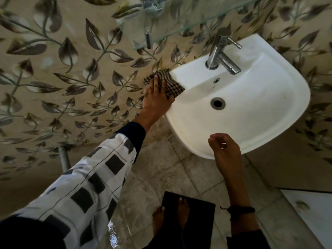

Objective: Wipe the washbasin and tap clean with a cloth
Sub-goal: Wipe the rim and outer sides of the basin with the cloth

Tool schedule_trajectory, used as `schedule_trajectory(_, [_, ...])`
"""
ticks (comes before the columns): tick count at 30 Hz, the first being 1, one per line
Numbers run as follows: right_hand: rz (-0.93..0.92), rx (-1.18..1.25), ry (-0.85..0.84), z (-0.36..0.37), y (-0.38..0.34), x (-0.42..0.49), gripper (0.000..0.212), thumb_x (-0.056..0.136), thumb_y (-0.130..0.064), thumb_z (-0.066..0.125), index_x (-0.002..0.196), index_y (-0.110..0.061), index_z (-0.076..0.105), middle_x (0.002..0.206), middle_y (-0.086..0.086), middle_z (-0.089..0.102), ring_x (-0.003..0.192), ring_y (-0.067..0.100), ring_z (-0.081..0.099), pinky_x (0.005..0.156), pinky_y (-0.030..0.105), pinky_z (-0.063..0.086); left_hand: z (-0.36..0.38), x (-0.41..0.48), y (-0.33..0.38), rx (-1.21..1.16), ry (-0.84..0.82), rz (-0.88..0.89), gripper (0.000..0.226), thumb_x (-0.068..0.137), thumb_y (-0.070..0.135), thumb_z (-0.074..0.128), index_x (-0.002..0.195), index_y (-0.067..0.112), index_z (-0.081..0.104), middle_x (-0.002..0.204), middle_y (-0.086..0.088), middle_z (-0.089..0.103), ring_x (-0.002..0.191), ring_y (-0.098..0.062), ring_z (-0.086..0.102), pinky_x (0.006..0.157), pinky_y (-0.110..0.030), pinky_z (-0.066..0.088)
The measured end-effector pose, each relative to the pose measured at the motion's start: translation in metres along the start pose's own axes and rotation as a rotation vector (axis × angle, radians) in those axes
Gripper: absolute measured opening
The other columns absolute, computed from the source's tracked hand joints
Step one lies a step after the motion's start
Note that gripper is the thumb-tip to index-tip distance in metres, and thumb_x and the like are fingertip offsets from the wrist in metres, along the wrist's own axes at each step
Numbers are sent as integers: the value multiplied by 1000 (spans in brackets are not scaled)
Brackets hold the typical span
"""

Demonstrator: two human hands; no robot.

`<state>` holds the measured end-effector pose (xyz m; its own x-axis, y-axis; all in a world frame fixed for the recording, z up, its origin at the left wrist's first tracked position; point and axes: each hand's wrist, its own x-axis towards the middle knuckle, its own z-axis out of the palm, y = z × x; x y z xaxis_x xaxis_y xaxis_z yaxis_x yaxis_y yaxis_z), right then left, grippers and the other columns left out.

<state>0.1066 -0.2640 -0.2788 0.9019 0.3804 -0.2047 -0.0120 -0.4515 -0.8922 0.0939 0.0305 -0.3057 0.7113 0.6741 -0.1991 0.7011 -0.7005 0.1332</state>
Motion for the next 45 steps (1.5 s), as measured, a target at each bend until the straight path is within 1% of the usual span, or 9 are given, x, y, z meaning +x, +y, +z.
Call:
schedule_trajectory(10, [31,21,-16,21,-14,-3,6,94,-23,67,97,-27,69,101,-10,69,93,5,63,85,31,51,-3,-16,7,-10,-68,14,72,105,50,29,161,15,1,168,-13,-6,155,-32,-6,127,-43,-2])
schedule_trajectory(19, [8,7,1,16,-10,3,8,93,-19,68,98,-25,70,97,-13,69,89,1,63,85,28,50,-6,27,7,244,-114,326,65,102,50,24,159,19,21,168,-14,-4,154,-37,-6,125,-54,5])
schedule_trajectory(24, [16,31,-21,20,-9,-1,7,93,-19,68,97,-24,70,97,-14,70,89,1,63,85,30,52,-5,8,-13,587,29,675,37,91,48,47,112,37,76,139,-6,62,128,-33,59,102,-41,51])
schedule_trajectory(27, [12,24,-27,23,-12,1,7,93,-20,68,97,-25,70,97,-14,69,89,1,63,84,28,51,-3,27,-16,637,92,747,26,77,54,67,94,39,80,128,-3,69,117,-31,66,101,-37,48])
schedule_trajectory(31, [0,17,-21,19,-15,5,8,93,-20,68,97,-26,70,94,-17,69,89,-1,63,80,23,48,-18,28,1,526,53,678,31,91,35,57,116,28,74,148,-17,50,135,-48,47,107,-57,44])
schedule_trajectory(33, [-1,1,-22,17,-12,5,8,93,-20,68,98,-27,70,94,-17,69,90,0,63,81,24,49,-8,19,0,435,5,598,61,101,44,27,155,16,36,164,-19,20,151,-44,16,120,-54,21])
schedule_trajectory(36, [-1,-3,-25,14,-10,3,7,93,-20,67,98,-26,69,95,-16,69,90,2,64,82,27,50,4,10,-8,310,-81,411,90,84,60,-9,161,15,6,168,-13,2,154,-39,-4,123,-53,7])
schedule_trajectory(40, [10,1,-32,14,-6,1,7,94,-21,67,97,-27,69,95,-16,69,91,3,63,82,26,50,-3,7,2,80,-108,124,72,103,55,27,161,25,-2,167,-11,-14,154,-32,-11,124,-52,0])
schedule_trajectory(45, [24,19,-21,14,-8,2,7,93,-21,67,96,-27,69,96,-14,69,91,2,63,81,25,48,-6,9,6,98,-102,151,71,104,55,28,161,25,-2,167,-11,-15,155,-31,-10,123,-50,-2])
